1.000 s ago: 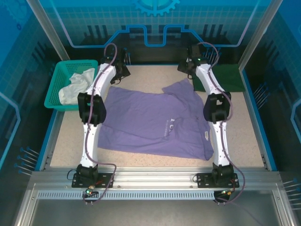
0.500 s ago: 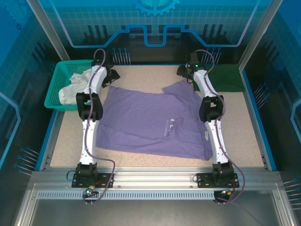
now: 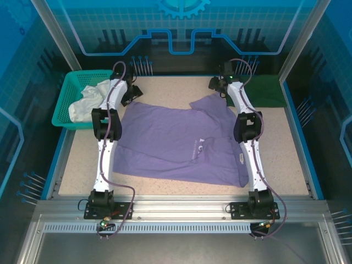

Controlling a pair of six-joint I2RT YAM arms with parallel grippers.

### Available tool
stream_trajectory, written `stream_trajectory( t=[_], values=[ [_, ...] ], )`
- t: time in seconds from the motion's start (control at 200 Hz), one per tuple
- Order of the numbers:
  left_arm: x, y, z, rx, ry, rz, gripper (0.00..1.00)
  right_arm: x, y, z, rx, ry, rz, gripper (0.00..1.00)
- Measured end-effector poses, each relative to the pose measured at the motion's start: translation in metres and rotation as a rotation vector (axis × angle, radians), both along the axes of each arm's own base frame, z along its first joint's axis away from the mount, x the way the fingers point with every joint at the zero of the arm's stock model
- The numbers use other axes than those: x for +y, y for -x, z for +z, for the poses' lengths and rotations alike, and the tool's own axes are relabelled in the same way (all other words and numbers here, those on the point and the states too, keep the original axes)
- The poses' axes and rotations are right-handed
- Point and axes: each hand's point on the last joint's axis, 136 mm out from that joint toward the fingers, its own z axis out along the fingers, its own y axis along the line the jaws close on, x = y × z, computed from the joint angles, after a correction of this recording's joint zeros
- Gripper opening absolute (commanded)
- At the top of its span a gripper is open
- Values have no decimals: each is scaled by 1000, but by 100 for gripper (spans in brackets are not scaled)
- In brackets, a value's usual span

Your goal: Fold and stack the t-shirts

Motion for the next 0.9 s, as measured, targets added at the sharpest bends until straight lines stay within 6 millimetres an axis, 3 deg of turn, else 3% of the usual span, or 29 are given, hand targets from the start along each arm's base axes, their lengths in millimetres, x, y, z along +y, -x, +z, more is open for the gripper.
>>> stream_trajectory(
  t=[0.485,0.9],
  values=[
    [4,1,-2,4,22,52,63,2,10,-13,57,-16,12,41],
    [15,12,-6,39,-21,49,23,-4,10,-15,63,-25,-4,19]
  ],
)
